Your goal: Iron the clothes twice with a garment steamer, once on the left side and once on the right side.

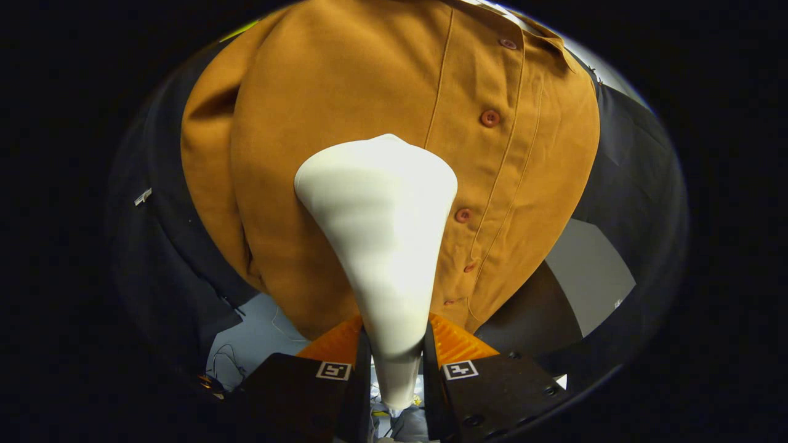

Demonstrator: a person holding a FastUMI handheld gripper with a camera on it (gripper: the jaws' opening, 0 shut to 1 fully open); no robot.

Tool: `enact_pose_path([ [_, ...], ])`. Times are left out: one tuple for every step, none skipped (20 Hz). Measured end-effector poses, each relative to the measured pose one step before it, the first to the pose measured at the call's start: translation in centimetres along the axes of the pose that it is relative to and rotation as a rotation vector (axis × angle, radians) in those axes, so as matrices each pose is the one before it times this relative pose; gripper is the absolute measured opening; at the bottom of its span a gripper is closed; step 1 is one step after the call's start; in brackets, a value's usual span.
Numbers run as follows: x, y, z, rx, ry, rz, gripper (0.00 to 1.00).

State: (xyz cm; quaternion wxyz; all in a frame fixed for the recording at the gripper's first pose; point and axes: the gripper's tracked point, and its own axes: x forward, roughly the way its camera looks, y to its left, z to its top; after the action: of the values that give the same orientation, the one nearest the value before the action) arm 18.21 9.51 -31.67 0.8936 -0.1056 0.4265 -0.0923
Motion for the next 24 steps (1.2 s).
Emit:
enact_pose_path([
  [0.151, -0.034, -0.443, -0.00187, 0.01183, 0.00149, 0.39],
  [0.165, 0.164, -0.496, -0.003, 0.01104, 0.00148, 0.39],
  [0.153, 0.11, -0.437, -0.00306, 0.00984, 0.00127, 0.39],
  [0.116, 0.209, -0.46, -0.00199, 0.00902, 0.00252, 0.39],
  [0.122, 0.124, -0.348, -0.00291, 0.00852, 0.00271, 0.39],
  [0.108, 0.293, -0.265, -0.00237, 0.00736, 0.00316, 0.39],
  [0.131, 0.048, -0.271, -0.00361, 0.00615, 0.00241, 0.39],
  [0.256, -0.027, -0.363, -0.00309, 0.00593, 0.002, 0.39],
  [0.155, -0.026, -0.286, -0.00314, 0.00624, 0.00199, 0.39],
  [0.087, -0.027, -0.368, -0.00312, 0.00643, 0.00206, 0.39],
  [0.022, 0.093, -0.394, -0.00312, 0.00798, 0.00336, 0.39],
  [-0.038, 0.028, -0.43, -0.00273, 0.00795, 0.00379, 0.39],
  [0.061, -0.004, -0.345, -0.00328, 0.00866, 0.00267, 0.39],
  [-0.091, 0.05, -0.437, -0.00448, 0.00927, 0.00529, 0.39],
  [-0.281, 0.008, -0.225, 0.00125, 0.00226, 0.00746, 0.39],
  [-0.301, -0.084, 0.033, 0.00267, -0.00575, 0.00405, 0.39],
  [-0.579, -0.359, 0.109, 0.00342, -0.01421, 0.00408, 0.39],
  [-0.833, -0.469, 0.216, 0.00384, -0.01937, 0.00413, 0.39],
  [-0.804, -0.541, 0.504, 0.00499, -0.02424, 0.00323, 0.39],
  [-0.976, -0.403, 0.666, 0.00542, -0.02533, 0.0025, 0.39],
  [-0.926, -0.581, 0.826, 0.00589, -0.02556, 0.00194, 0.39],
  [-0.794, -0.923, 0.891, 0.00809, -0.02756, -0.00034, 0.39],
  [-0.873, -0.762, 0.759, 0.00988, -0.02774, -0.00346, 0.39],
  [-0.959, -0.392, 0.965, 0.01165, -0.02879, -0.00534, 0.39],
])
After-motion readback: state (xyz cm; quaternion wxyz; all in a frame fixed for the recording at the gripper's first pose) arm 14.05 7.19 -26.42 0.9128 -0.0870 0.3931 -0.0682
